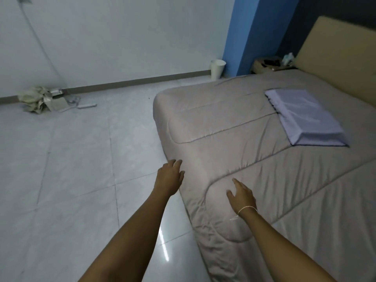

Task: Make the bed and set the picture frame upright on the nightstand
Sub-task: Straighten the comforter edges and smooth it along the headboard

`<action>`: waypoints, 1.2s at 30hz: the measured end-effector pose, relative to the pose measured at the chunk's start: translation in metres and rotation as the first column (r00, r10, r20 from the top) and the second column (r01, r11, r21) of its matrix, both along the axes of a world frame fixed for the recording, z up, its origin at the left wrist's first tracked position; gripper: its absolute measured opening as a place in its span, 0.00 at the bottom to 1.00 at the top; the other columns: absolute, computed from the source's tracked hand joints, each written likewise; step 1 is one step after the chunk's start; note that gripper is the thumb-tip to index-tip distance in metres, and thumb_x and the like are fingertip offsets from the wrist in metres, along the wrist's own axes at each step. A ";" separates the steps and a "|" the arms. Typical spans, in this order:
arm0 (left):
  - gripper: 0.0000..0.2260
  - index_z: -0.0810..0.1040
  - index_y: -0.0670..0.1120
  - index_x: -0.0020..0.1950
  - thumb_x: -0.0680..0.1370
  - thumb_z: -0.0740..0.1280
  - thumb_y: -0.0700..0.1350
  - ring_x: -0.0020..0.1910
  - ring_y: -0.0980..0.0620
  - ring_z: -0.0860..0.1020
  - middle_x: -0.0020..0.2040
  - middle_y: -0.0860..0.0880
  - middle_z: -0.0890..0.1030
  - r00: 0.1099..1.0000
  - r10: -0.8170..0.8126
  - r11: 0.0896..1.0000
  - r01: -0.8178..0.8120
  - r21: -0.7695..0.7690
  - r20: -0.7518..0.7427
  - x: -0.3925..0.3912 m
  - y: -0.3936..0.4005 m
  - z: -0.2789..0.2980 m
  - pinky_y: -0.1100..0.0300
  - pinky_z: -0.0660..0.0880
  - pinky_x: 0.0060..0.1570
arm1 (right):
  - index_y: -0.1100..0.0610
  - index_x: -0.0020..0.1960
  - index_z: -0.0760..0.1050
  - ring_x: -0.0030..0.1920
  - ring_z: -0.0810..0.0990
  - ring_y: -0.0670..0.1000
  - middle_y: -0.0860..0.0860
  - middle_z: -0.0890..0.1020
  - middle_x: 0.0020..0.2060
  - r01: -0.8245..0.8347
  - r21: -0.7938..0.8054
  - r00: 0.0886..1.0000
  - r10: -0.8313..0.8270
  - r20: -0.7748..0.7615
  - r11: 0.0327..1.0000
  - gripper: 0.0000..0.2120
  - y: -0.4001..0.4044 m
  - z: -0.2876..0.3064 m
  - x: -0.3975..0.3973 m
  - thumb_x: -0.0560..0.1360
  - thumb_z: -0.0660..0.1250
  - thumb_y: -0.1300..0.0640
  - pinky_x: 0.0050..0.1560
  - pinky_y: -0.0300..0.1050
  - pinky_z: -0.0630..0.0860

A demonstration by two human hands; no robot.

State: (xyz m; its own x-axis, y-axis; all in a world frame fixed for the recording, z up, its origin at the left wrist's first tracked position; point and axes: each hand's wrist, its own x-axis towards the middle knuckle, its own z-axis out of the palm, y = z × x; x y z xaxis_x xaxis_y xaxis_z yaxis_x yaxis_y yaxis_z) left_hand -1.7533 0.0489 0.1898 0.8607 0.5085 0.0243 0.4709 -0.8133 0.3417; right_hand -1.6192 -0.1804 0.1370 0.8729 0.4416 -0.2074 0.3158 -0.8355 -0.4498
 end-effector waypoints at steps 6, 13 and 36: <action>0.21 0.67 0.45 0.71 0.80 0.60 0.50 0.65 0.40 0.71 0.72 0.41 0.68 0.998 -0.063 0.998 0.063 -0.004 0.007 0.012 0.058 -0.016 0.48 0.71 0.62 | 0.54 0.75 0.61 0.71 0.67 0.57 0.54 0.68 0.72 0.039 0.051 0.999 -0.038 -0.016 0.998 0.28 0.064 0.001 0.000 0.78 0.63 0.49 0.70 0.51 0.66; 0.22 0.64 0.47 0.74 0.81 0.58 0.53 0.74 0.40 0.61 0.76 0.42 0.60 0.990 -0.143 0.990 0.143 0.010 0.018 0.064 0.154 -0.035 0.47 0.62 0.71 | 0.49 0.78 0.51 0.71 0.67 0.56 0.52 0.68 0.73 0.044 0.097 0.999 -0.045 0.007 0.994 0.33 0.184 -0.007 0.041 0.78 0.61 0.45 0.72 0.58 0.62; 0.20 0.69 0.47 0.71 0.81 0.59 0.53 0.70 0.43 0.67 0.74 0.43 0.65 0.991 -0.134 0.981 0.136 -0.137 0.020 0.326 0.656 -0.021 0.49 0.64 0.68 | 0.52 0.74 0.63 0.74 0.64 0.55 0.53 0.66 0.74 0.181 0.179 0.983 -0.172 -0.066 0.967 0.27 0.643 -0.014 0.313 0.78 0.64 0.48 0.72 0.54 0.63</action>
State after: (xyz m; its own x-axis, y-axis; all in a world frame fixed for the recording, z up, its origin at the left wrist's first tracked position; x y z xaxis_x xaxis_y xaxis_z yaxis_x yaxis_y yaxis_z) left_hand -1.4268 0.7044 0.1692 0.9217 0.3868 -0.0279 0.3555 -0.8140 0.4593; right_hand -1.3062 0.4627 0.1228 0.9310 0.3160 -0.1826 0.1439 -0.7776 -0.6121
